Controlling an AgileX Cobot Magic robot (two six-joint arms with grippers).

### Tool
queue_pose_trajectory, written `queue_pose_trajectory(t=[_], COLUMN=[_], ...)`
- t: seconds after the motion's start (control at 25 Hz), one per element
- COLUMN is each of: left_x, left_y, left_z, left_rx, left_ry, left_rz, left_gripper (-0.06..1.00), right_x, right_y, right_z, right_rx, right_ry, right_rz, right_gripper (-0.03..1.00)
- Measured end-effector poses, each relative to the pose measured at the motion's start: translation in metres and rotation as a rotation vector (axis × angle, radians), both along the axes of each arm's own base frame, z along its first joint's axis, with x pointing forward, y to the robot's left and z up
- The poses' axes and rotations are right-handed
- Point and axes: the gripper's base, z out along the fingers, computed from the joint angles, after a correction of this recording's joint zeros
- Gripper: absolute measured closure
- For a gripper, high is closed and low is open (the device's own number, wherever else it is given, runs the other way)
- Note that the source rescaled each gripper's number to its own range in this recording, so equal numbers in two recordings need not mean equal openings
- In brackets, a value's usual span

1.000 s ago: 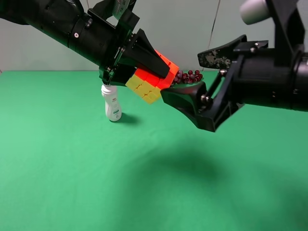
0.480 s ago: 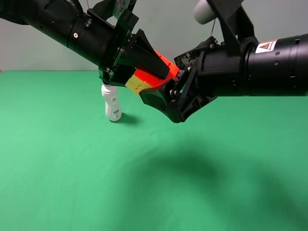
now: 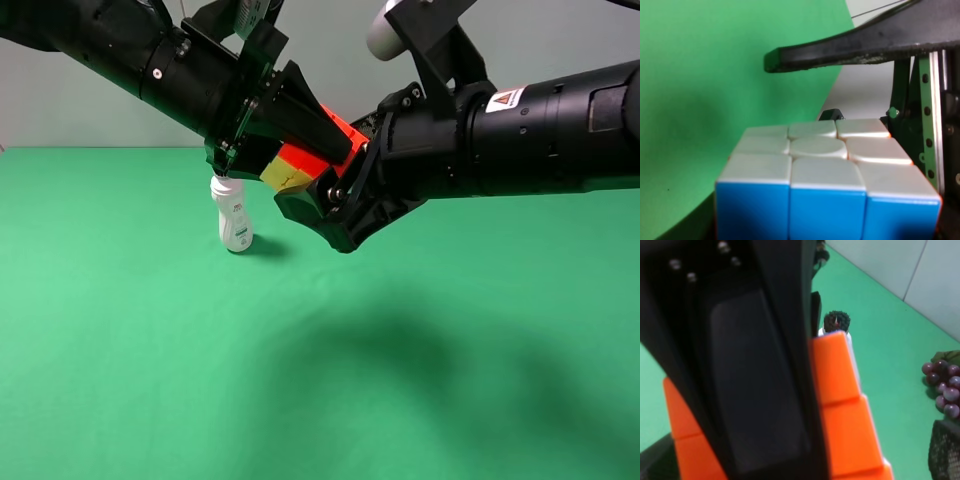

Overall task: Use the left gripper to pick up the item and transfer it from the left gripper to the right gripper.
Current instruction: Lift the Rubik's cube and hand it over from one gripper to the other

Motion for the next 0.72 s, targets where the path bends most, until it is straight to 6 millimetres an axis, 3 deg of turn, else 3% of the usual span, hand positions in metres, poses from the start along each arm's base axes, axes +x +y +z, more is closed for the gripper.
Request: queue_pose_trajectory(t=[0.72], left_x=[0.0000], left_y=[0.0000], left_z=[0.0000], left_rx=[-0.001], left_ry=[-0.004], left_rz=[-0.003], left_gripper=[0.94], right_x=[0.0039], right_y=[0.0026], right_z=[-0.0064], right_rx=[-0.014], right_ry=[0.005], right_rz=[-0.010], right_gripper=[-0.03])
